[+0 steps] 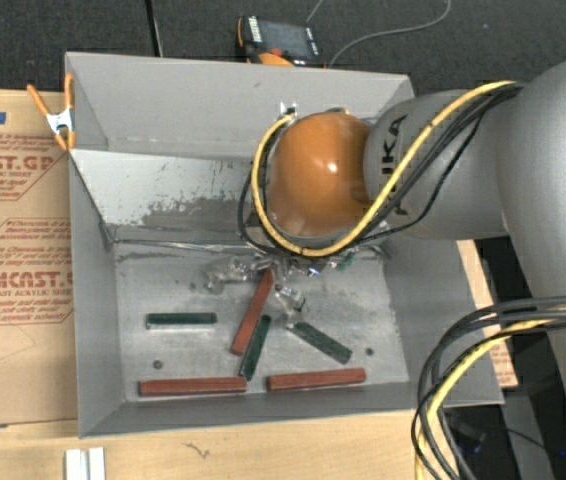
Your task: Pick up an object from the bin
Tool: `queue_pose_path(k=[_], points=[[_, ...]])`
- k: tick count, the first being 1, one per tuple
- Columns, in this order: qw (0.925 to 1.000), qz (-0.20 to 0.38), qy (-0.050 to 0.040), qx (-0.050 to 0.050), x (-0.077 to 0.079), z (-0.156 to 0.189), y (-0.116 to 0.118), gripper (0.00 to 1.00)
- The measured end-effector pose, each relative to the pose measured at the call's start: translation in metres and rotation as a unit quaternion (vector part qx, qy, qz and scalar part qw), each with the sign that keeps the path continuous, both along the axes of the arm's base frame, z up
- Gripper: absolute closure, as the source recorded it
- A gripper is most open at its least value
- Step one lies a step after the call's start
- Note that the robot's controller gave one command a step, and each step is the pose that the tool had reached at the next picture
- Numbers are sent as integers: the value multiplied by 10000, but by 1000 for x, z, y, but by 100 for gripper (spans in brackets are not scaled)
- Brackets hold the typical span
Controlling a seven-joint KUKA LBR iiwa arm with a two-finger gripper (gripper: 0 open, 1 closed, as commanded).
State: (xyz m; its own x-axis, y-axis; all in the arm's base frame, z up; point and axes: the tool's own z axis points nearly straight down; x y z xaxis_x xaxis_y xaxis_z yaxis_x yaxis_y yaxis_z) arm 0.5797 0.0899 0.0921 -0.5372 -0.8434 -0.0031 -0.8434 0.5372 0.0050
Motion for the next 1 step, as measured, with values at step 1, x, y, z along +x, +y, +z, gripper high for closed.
queue_pose_path(k=[1], points=[[9985, 550, 9, -6, -51, -24, 31, 0]])
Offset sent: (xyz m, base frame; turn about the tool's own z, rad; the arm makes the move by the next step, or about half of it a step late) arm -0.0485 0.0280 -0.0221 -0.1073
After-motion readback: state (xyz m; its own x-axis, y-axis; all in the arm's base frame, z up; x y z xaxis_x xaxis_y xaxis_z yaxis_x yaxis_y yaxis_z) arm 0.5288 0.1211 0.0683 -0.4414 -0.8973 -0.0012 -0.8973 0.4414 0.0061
